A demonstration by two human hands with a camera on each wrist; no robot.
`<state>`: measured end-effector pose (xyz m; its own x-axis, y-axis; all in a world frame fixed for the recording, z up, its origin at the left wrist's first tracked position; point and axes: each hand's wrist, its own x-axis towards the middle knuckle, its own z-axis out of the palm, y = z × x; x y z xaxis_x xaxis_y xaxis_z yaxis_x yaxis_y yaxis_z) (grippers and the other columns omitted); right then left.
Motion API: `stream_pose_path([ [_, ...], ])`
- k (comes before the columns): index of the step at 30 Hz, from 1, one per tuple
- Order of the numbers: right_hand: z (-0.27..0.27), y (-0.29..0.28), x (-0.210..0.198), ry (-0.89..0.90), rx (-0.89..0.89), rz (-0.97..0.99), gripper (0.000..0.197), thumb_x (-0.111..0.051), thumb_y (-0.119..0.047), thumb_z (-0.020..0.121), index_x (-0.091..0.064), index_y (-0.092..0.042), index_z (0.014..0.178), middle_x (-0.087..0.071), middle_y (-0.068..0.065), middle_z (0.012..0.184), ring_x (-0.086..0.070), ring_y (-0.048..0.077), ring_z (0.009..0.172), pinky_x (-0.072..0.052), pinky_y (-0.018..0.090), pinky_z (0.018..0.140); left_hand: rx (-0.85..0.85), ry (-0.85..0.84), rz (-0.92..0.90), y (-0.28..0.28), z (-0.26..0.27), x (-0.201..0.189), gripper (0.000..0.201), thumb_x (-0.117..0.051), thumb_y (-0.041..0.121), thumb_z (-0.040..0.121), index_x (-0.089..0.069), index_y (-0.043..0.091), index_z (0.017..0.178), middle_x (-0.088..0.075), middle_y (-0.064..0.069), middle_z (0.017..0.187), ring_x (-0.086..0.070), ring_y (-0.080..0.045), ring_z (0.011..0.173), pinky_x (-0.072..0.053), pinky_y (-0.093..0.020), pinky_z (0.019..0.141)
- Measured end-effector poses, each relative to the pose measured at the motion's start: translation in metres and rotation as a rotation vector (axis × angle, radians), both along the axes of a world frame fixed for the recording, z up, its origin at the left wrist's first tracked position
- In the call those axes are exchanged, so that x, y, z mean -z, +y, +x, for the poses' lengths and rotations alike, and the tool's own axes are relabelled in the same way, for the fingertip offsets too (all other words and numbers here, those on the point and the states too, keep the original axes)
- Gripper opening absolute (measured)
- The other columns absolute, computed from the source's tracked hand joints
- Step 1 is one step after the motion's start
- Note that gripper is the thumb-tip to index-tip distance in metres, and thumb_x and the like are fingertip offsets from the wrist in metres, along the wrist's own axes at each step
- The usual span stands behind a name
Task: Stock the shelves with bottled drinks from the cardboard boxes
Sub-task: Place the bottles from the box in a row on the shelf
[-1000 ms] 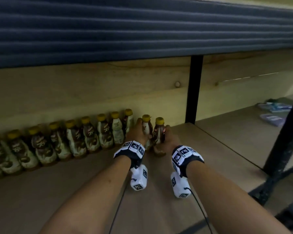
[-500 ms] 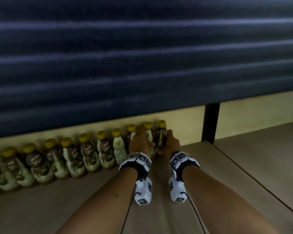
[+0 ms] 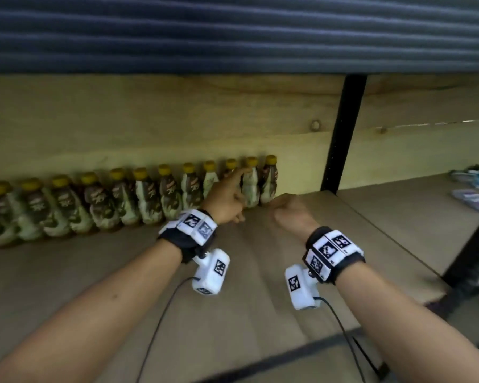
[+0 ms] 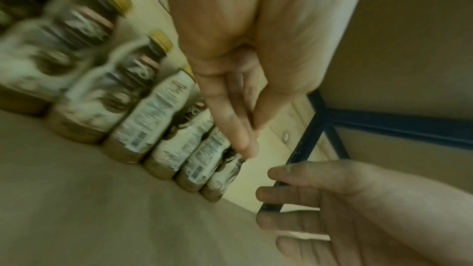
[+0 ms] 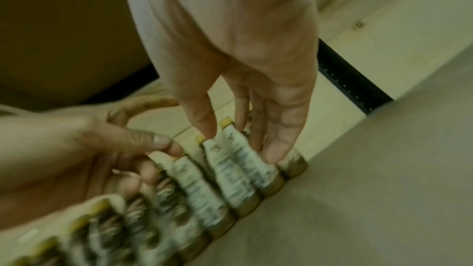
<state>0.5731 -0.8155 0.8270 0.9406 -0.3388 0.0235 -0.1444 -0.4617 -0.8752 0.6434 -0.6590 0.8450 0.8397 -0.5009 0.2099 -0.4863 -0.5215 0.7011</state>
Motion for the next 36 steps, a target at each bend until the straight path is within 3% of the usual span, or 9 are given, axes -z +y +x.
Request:
stream_pose_path([
  [2, -0.036, 0.040, 0.012, -0.007, 0.082, 0.178, 0.006, -0.059, -0.011, 0.082, -0.060, -0.016, 0.079, -0.068, 0.010, 0.088, -0.066, 0.028, 0.080, -0.058, 0.039, 0.068, 0.087, 0.137, 0.056, 0.046, -0.035, 0.008, 0.053, -0.057, -0.002, 0.090, -0.046, 0.026, 0.134, -0.065, -0.009, 0.085, -0.064, -0.020, 0.060, -0.055, -0.029, 0.053],
  [5, -0.079, 0.110, 0.039, 0.071, 0.056, 0.304, 0.018, -0.047, 0.001, 0.088, -0.061, -0.010, 0.085, -0.065, 0.011, 0.083, -0.062, 0.025, 0.066, -0.047, 0.023, 0.047, 0.089, 0.129, 0.149, 0.126, -0.076, 0.026, 0.025, -0.066, 0.009, 0.087, -0.064, 0.013, 0.112, -0.069, -0.009, 0.086, -0.058, -0.005, 0.061, -0.049, -0.019, 0.057],
  [13, -0.220, 0.264, 0.104, 0.005, 0.013, 0.539, 0.016, -0.054, 0.000, 0.094, -0.064, -0.008, 0.085, -0.070, 0.009, 0.075, -0.064, 0.018, 0.055, -0.048, 0.023, 0.047, 0.159, 0.476, -0.008, 0.307, -0.201, 0.086, 0.012, -0.064, 0.013, 0.090, -0.066, 0.011, 0.102, -0.067, -0.011, 0.076, -0.065, -0.021, 0.062, -0.057, -0.037, 0.062],
  [17, -0.283, 0.296, 0.166, 0.394, -0.095, 0.431, 0.009, -0.056, -0.006, 0.096, -0.065, -0.005, 0.096, -0.072, 0.013, 0.086, -0.065, 0.022, 0.064, -0.048, 0.023, 0.050, 0.226, 0.680, 0.020, 0.364, -0.253, 0.140, 0.020, -0.064, 0.016, 0.091, -0.062, 0.010, 0.110, -0.068, -0.009, 0.076, -0.063, -0.021, 0.059, -0.054, -0.028, 0.054],
  [21, -0.312, 0.313, 0.224, 0.651, -0.072, 0.353, 0.016, -0.050, -0.003, 0.098, -0.065, -0.005, 0.098, -0.071, 0.015, 0.091, -0.066, 0.020, 0.066, -0.051, 0.023, 0.054, 0.068, 0.862, 0.121, 0.394, -0.287, 0.226, 0.023, -0.063, 0.018, 0.092, -0.060, 0.009, 0.113, -0.065, -0.005, 0.075, -0.059, -0.013, 0.056, -0.052, -0.025, 0.054],
  [24, -0.321, 0.328, 0.260, 0.773, -0.066, 0.351, 0.018, -0.046, 0.003, 0.096, -0.062, -0.006, 0.094, -0.065, 0.008, 0.076, -0.059, 0.015, 0.053, -0.047, 0.021, 0.047, -0.104, 0.984, 0.158, 0.408, -0.315, 0.289, 0.013, -0.061, 0.017, 0.092, -0.062, 0.013, 0.105, -0.064, -0.006, 0.082, -0.059, -0.013, 0.061, -0.051, -0.029, 0.063],
  [27, -0.332, 0.338, 0.307, 0.892, -0.109, 0.349, 0.019, -0.050, 0.001, 0.094, -0.067, -0.005, 0.087, -0.065, 0.007, 0.070, -0.060, 0.020, 0.058, -0.052, 0.027, 0.054, -0.187, 1.119, 0.159, 0.412, -0.350, 0.345, 0.008, -0.058, 0.012, 0.093, -0.062, 0.018, 0.096, -0.066, -0.007, 0.086, -0.061, -0.017, 0.066, -0.053, -0.032, 0.069],
  [32, -0.387, 0.331, 0.406, 1.195, -0.040, 0.413, 0.011, -0.054, -0.008, 0.096, -0.059, -0.006, 0.087, -0.061, 0.012, 0.077, -0.055, 0.023, 0.056, -0.048, 0.027, 0.052, -0.347, 1.411, 0.093, 0.401, -0.428, 0.442, 0.014, -0.058, 0.016, 0.090, -0.066, 0.022, 0.081, -0.062, -0.008, 0.073, -0.054, -0.019, 0.053, -0.043, -0.026, 0.052],
  [36, -0.435, 0.303, 0.495, 1.458, 0.060, 0.575, 0.011, -0.053, -0.018, 0.097, -0.056, -0.011, 0.089, -0.060, 0.011, 0.082, -0.057, 0.024, 0.065, -0.046, 0.026, 0.059, -0.549, 1.611, 0.054, 0.378, -0.480, 0.521, 0.009, -0.055, 0.010, 0.089, -0.058, 0.007, 0.081, -0.049, -0.016, 0.072, -0.041, -0.022, 0.055, -0.030, -0.027, 0.049],
])
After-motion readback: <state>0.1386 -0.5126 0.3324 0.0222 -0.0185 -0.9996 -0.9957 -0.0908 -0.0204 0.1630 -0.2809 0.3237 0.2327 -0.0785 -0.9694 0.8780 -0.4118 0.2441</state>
